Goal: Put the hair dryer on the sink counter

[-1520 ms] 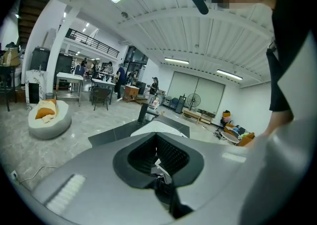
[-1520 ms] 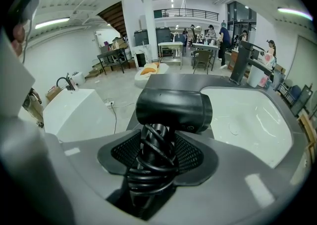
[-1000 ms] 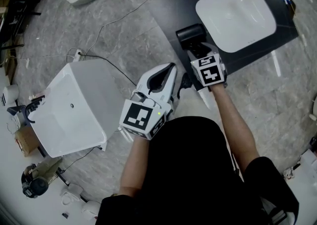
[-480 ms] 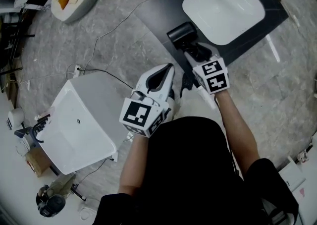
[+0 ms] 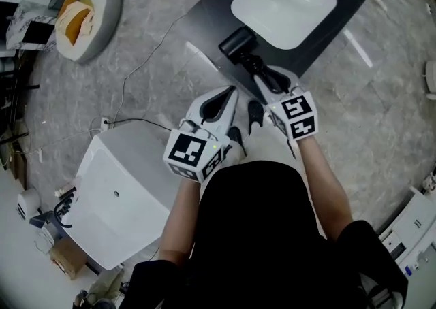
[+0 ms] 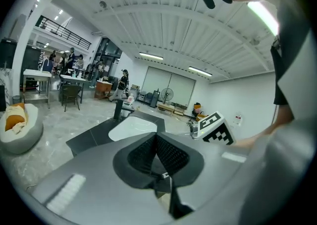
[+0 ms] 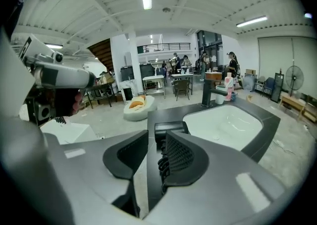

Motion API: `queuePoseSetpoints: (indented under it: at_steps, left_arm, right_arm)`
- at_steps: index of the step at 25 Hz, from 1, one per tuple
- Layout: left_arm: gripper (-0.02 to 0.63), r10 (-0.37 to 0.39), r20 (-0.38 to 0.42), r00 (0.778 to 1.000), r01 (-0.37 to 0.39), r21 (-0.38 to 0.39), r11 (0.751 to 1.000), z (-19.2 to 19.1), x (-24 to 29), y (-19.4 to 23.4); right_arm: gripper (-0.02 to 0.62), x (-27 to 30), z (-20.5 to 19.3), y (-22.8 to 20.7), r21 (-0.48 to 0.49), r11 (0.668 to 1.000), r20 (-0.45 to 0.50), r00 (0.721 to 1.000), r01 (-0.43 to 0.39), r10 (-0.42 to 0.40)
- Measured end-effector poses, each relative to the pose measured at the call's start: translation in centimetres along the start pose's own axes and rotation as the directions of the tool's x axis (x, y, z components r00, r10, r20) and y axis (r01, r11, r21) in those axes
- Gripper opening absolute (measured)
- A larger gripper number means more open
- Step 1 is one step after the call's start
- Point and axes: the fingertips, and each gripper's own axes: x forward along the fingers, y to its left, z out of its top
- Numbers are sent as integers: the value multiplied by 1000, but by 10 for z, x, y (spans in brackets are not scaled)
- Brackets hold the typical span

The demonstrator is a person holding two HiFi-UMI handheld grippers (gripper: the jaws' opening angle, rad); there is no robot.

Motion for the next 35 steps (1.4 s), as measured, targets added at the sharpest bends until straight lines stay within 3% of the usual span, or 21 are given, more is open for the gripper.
queuePoseSetpoints:
  at_steps: [6, 20, 35]
  left_arm:
    - [0, -65, 3, 998, 65, 10, 998, -15, -20, -11]
    - [0, -163, 2, 987, 162, 41, 986, -24, -49, -35]
    - [0, -192, 11, 981, 191, 89, 978, -13, -50, -57]
  right_arm:
    - [58, -43, 3, 22, 43, 995, 79, 993, 88, -91]
    - [31, -132, 10, 59, 110, 968, 170, 956, 224, -240]
    - [12, -176, 0, 59, 177, 950, 208, 934, 257, -292]
